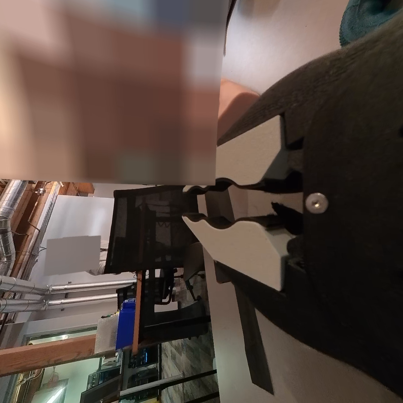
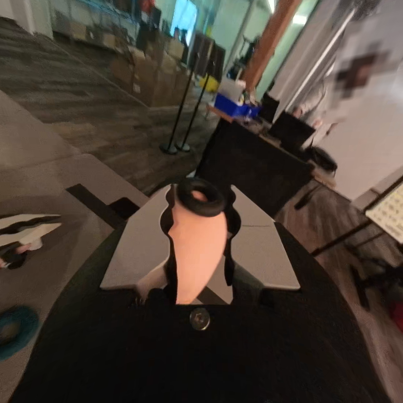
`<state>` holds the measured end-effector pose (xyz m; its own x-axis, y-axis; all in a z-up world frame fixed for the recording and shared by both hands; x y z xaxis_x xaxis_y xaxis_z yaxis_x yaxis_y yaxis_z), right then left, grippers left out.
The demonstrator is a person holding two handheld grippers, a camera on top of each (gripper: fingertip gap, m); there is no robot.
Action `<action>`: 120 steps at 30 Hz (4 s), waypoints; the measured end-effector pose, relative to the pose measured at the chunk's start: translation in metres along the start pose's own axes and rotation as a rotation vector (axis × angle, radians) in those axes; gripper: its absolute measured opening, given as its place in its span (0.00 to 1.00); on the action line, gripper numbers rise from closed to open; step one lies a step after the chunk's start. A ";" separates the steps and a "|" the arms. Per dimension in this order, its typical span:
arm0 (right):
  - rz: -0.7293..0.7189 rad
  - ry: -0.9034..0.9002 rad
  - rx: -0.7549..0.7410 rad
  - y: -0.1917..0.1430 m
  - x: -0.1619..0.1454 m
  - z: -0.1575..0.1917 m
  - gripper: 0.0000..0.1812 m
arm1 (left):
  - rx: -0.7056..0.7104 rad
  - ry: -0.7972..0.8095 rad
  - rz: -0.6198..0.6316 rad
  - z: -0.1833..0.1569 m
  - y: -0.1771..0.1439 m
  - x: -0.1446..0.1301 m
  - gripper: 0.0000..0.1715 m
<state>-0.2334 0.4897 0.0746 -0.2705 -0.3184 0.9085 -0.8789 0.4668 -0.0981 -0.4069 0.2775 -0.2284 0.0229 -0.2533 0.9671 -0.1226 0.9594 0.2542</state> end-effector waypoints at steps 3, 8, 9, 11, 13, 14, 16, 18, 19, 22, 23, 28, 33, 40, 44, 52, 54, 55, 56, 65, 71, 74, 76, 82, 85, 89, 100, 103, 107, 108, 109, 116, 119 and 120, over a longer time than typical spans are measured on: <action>-0.095 -0.054 0.136 -0.047 -0.039 0.092 0.19 | -0.001 0.003 -0.001 0.000 0.000 0.000 0.09; 0.345 -0.077 0.480 -0.057 -0.200 0.236 0.25 | -0.007 0.015 0.003 -0.002 0.000 0.000 0.09; 0.421 -0.034 0.522 -0.055 -0.227 0.251 0.26 | -0.006 0.016 0.003 -0.003 0.000 0.000 0.09; 0.543 0.058 0.593 -0.052 -0.264 0.273 0.27 | -0.007 0.016 0.002 -0.003 -0.001 0.000 0.09; 0.584 0.073 0.588 -0.046 -0.280 0.282 0.27 | -0.007 0.014 0.002 -0.003 -0.001 0.000 0.09; 0.596 0.081 0.600 -0.045 -0.282 0.286 0.27 | -0.007 0.013 0.004 -0.003 -0.001 0.000 0.09; 0.625 0.099 0.637 -0.044 -0.281 0.295 0.28 | -0.006 0.017 0.006 -0.003 0.000 0.000 0.09; 0.660 0.057 0.657 -0.043 -0.281 0.301 0.27 | -0.005 0.023 0.006 -0.003 0.000 0.000 0.09; 0.670 0.008 0.656 -0.042 -0.281 0.302 0.25 | -0.005 0.024 0.007 -0.003 0.000 0.000 0.09; 0.685 -0.181 0.664 -0.044 -0.279 0.306 0.15 | -0.007 0.026 0.007 -0.004 0.000 0.000 0.09; 0.690 -0.210 0.678 -0.045 -0.278 0.308 0.13 | -0.008 0.026 0.007 -0.004 0.000 0.000 0.09; 0.647 -0.313 0.760 -0.051 -0.262 0.303 0.12 | -0.009 0.024 0.005 -0.004 0.000 0.000 0.09; 0.394 -0.341 0.671 -0.059 -0.145 0.234 0.11 | -0.008 0.019 0.005 -0.003 0.000 0.000 0.09; 0.289 -0.300 0.258 -0.005 0.025 0.062 0.12 | -0.010 0.027 0.007 -0.004 0.000 0.000 0.09; 0.503 -0.198 0.154 0.045 0.030 0.003 0.12 | -0.006 0.014 0.003 -0.002 0.000 0.000 0.09; 0.753 -0.018 0.176 0.085 -0.005 -0.019 0.12 | -0.005 0.009 0.002 -0.001 -0.001 0.000 0.09; 0.812 -0.012 0.200 0.087 -0.012 -0.018 0.12 | -0.004 0.008 0.002 -0.001 0.000 0.000 0.09; 0.833 -0.007 0.216 0.087 -0.014 -0.016 0.12 | -0.004 0.008 0.002 -0.001 0.000 0.000 0.09; 0.845 -0.003 0.223 0.089 -0.016 -0.015 0.12 | -0.004 0.007 0.002 -0.001 0.000 0.000 0.09; 0.871 -0.005 0.210 0.097 -0.018 -0.013 0.12 | -0.005 0.007 0.003 -0.001 0.000 0.000 0.09; 0.913 0.023 0.219 0.099 -0.022 -0.013 0.12 | -0.005 0.007 0.003 0.000 0.000 0.000 0.09; 0.942 0.042 0.223 0.099 -0.025 -0.012 0.12 | -0.004 0.003 0.002 0.000 0.000 0.000 0.09; 0.950 0.051 0.218 0.099 -0.026 -0.013 0.12 | -0.003 0.000 0.001 0.000 -0.001 0.000 0.09; 0.923 0.071 0.193 0.098 -0.023 -0.016 0.28 | 0.000 -0.008 -0.002 0.001 -0.001 0.000 0.09; 0.824 0.065 0.158 0.089 -0.013 -0.025 0.37 | 0.000 -0.008 -0.002 0.001 -0.001 0.000 0.09; 0.489 0.026 0.119 0.036 0.004 -0.020 0.38 | 0.002 0.002 0.000 0.001 0.000 0.000 0.09; 0.386 0.118 0.108 -0.161 -0.264 0.136 0.25 | -0.119 0.025 0.005 -0.037 0.007 0.000 0.13; 0.498 0.291 0.051 -0.180 -0.328 0.153 0.19 | -0.143 0.064 0.014 -0.052 0.001 0.001 0.13; 0.563 0.387 0.078 -0.180 -0.346 0.169 0.22 | -0.118 0.019 -0.015 -0.064 -0.018 0.009 0.13; 0.566 0.406 0.088 -0.177 -0.345 0.173 0.22 | -0.124 0.014 -0.019 -0.068 -0.022 0.009 0.13; 0.564 0.443 0.099 -0.175 -0.342 0.177 0.23 | -0.130 0.020 -0.010 -0.071 -0.025 0.009 0.13; 0.727 0.318 -0.029 -0.165 -0.349 0.193 0.16 | -0.191 0.066 0.021 -0.092 -0.032 0.008 0.13; 0.779 0.208 0.001 -0.162 -0.343 0.199 0.12 | -0.201 0.107 0.042 -0.095 -0.031 0.006 0.13; 0.793 0.174 0.039 -0.160 -0.342 0.200 0.12 | -0.201 0.111 0.037 -0.095 -0.031 0.007 0.13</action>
<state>-0.0786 0.3584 -0.3013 -0.7566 0.2294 0.6123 -0.4651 0.4695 -0.7505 -0.3084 0.2578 -0.2289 0.1321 -0.2135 0.9680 0.0749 0.9759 0.2050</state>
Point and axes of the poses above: each gripper's, where its closed fingertips meet, y out along the fingers, x out of its top, z = x × y across the jaws, the point moved 5 cm from there along -y, back along the fingers, and after that the axes turned 12 degrees about -x, right-handed, at the moved point
